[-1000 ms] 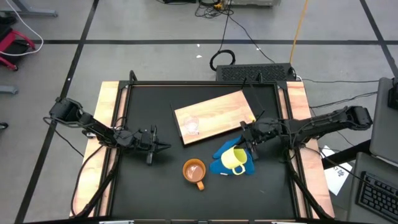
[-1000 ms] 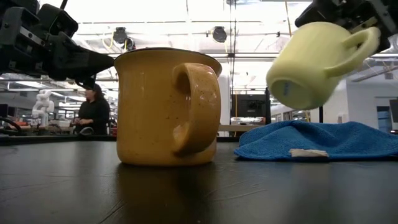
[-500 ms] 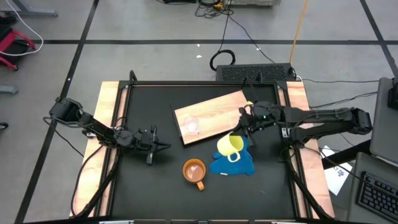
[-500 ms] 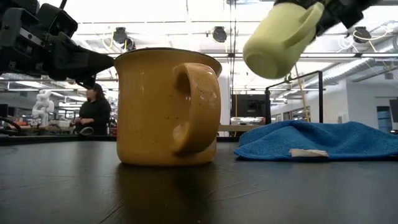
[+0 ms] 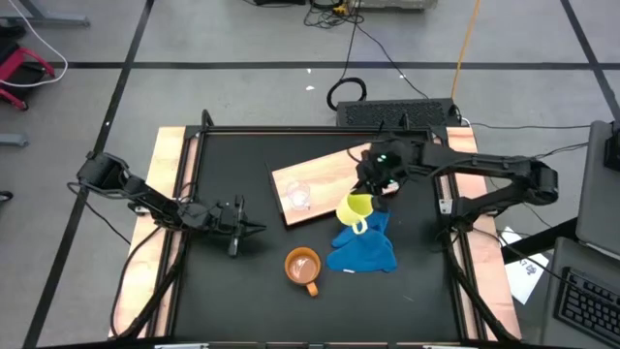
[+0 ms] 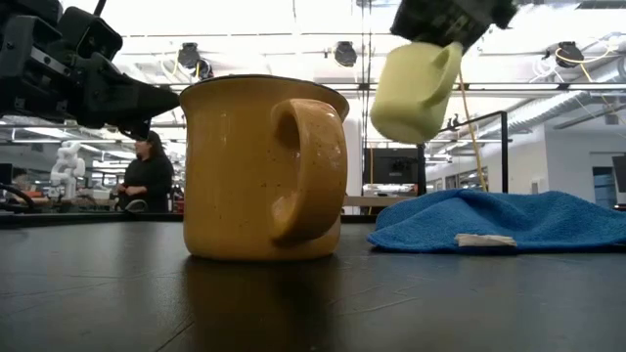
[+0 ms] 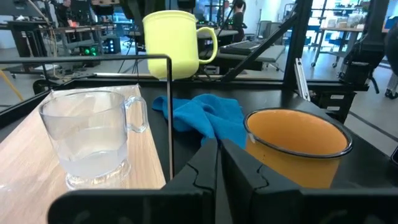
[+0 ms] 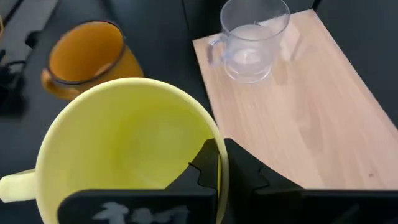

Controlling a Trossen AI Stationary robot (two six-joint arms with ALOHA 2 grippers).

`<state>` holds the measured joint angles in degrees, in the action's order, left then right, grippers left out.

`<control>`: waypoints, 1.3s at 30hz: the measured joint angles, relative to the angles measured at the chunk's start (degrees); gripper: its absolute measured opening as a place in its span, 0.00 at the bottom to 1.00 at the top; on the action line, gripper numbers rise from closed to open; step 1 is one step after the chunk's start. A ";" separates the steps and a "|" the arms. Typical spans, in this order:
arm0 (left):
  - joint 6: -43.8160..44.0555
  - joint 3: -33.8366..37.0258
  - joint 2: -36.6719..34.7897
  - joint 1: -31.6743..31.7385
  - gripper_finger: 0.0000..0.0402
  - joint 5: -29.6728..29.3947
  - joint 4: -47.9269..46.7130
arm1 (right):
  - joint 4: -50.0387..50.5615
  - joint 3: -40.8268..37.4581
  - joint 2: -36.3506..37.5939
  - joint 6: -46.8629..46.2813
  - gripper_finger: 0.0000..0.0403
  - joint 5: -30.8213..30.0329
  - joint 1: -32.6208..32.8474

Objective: Stack small to large cups/mugs on shelf
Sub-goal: Put the yellow mug on the shelf

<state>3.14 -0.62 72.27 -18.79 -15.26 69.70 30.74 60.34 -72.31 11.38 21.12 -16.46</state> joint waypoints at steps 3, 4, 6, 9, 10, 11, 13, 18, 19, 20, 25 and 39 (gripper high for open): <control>0.00 0.02 -0.01 0.02 0.06 -0.31 -1.09 | 2.53 3.28 -4.21 3.52 0.00 0.01 -0.48; 0.00 0.02 0.00 0.02 0.06 -0.36 -1.42 | 3.33 4.31 -5.59 5.02 0.00 0.00 -0.67; 0.05 0.02 0.00 0.02 0.06 -0.38 -2.22 | 4.44 6.26 -7.85 7.28 0.00 -0.09 -1.17; 0.36 0.02 0.00 0.02 0.06 -0.40 -3.00 | 6.41 8.86 -10.72 9.97 0.00 -0.23 -2.29; 0.32 0.02 0.00 0.02 0.06 -0.42 -3.18 | 7.52 9.92 -11.69 10.55 0.00 -0.28 -2.75; 0.16 0.02 -0.02 0.02 0.06 -0.55 -3.23 | 8.52 10.92 -12.52 10.85 0.00 -0.31 -3.22; -0.04 0.02 0.00 0.02 0.06 -1.50 -3.52 | 9.45 13.11 -14.06 10.86 0.00 -1.60 -4.00; -0.52 0.04 0.00 0.02 0.06 -3.13 -3.53 | 11.24 18.12 -17.46 11.08 0.00 -3.34 -5.52; -0.71 0.04 0.00 0.02 0.06 -3.13 -3.51 | 11.52 18.99 -18.18 11.44 0.00 -3.34 -5.60; -1.07 0.04 -0.01 0.02 0.06 -3.13 -3.52 | 12.02 19.82 -18.91 12.02 0.00 -3.30 -5.66; -1.35 0.04 -0.01 0.02 0.06 -3.13 -3.51 | 13.42 22.69 -23.27 14.97 0.00 -3.25 -5.71; -1.55 0.04 0.00 0.02 0.06 -3.02 -3.51 | 13.02 24.73 -27.96 18.56 0.00 -9.16 -8.11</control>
<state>1.59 -0.58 72.27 -18.76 -18.28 66.19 43.76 85.08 -100.27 29.93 11.96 -24.57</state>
